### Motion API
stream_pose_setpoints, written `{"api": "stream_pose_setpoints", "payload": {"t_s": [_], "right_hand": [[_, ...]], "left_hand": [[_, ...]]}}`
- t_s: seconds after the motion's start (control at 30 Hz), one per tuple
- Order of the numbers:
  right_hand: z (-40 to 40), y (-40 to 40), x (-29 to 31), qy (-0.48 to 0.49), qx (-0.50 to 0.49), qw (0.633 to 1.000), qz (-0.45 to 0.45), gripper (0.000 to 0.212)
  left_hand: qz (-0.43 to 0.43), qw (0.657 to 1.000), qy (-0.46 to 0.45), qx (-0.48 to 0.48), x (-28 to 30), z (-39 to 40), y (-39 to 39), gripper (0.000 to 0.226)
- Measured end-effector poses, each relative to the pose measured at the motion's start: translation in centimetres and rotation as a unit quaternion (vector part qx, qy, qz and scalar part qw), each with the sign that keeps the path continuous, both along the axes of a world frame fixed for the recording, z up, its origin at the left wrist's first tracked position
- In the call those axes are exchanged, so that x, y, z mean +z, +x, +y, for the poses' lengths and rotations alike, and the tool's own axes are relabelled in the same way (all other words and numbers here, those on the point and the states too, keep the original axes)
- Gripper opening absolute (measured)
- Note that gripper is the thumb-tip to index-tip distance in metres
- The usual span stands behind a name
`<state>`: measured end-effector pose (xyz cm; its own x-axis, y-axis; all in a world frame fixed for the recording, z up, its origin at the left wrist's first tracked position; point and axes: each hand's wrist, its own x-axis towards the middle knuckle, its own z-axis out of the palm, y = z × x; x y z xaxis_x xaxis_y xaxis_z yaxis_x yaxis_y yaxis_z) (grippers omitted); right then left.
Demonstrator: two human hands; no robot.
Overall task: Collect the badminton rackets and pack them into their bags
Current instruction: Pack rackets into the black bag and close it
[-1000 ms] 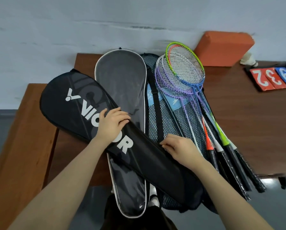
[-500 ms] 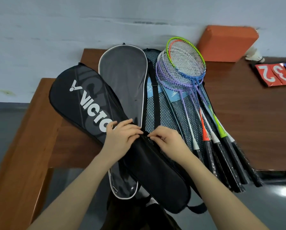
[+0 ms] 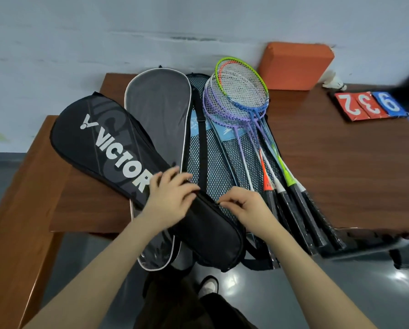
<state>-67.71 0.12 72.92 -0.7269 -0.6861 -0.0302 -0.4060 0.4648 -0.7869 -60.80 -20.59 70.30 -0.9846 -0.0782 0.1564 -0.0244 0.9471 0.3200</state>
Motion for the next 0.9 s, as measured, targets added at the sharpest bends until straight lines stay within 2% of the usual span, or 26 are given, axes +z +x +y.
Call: {"api": "stream_pose_setpoints", "payload": {"t_s": [0.07,0.13,0.2,0.27,0.33,0.43,0.63,0.77,0.9], "right_hand": [[0.0,0.2,0.2,-0.018,0.002,1.0,-0.01,0.013],[0.0,0.3,-0.1,-0.003,0.033,0.999,-0.004,0.01],[0.3,0.6,-0.8,0.019,0.056,0.998,0.012,0.009],[0.8,1.0,-1.6,0.011,0.038,0.999,0.004,0.01],[1.2,1.6,-2.1,-0.005,0.018,1.0,-0.01,0.011],[1.5,2.1,-2.2,-0.01,0.012,1.0,-0.021,0.012],[4.4,0.7,-0.1,-0.092,-0.077,0.992,-0.046,0.011],[5.4,0.2,0.7,-0.122,-0.11,0.986,-0.038,0.014],[5.9,-0.2,0.8,-0.099,-0.116,0.988,-0.003,0.012]], "left_hand": [[0.034,0.999,0.0,-0.005,-0.1,2.4,1.7,0.032],[0.048,0.997,0.042,0.032,-0.4,3.1,2.0,0.029],[0.028,0.996,0.077,0.03,-0.5,2.8,1.7,0.031],[-0.023,0.994,0.106,-0.012,-0.9,2.1,1.5,0.033],[-0.043,0.994,0.089,-0.054,-1.5,1.5,1.7,0.033],[0.008,0.995,0.051,-0.084,-1.9,1.5,1.8,0.028],[0.064,0.981,0.182,0.012,0.1,1.1,-0.6,0.01],[0.058,0.983,0.17,0.026,1.5,1.0,-2.4,0.01],[0.061,0.985,0.156,0.052,1.8,1.5,-3.4,0.01]]}}
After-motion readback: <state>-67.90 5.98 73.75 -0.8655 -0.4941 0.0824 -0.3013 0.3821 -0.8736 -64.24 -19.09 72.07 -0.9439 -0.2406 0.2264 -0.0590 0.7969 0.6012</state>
